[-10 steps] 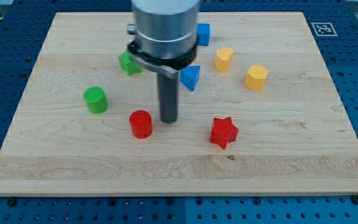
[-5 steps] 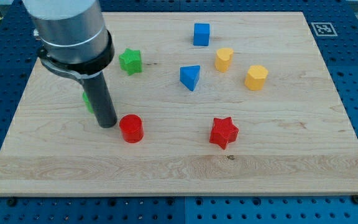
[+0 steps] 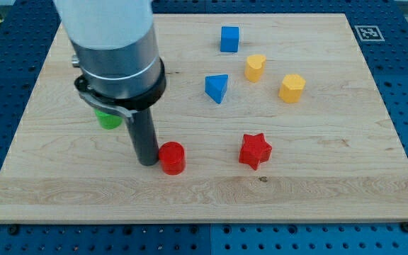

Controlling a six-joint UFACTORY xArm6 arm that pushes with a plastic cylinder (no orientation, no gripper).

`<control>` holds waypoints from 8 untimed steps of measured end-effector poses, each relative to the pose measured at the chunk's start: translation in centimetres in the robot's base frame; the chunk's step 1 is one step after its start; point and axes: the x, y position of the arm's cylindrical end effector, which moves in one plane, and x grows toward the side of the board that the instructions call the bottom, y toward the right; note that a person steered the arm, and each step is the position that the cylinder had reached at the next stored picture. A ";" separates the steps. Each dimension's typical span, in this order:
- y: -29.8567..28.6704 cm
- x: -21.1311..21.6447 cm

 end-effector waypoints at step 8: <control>4.7 3.1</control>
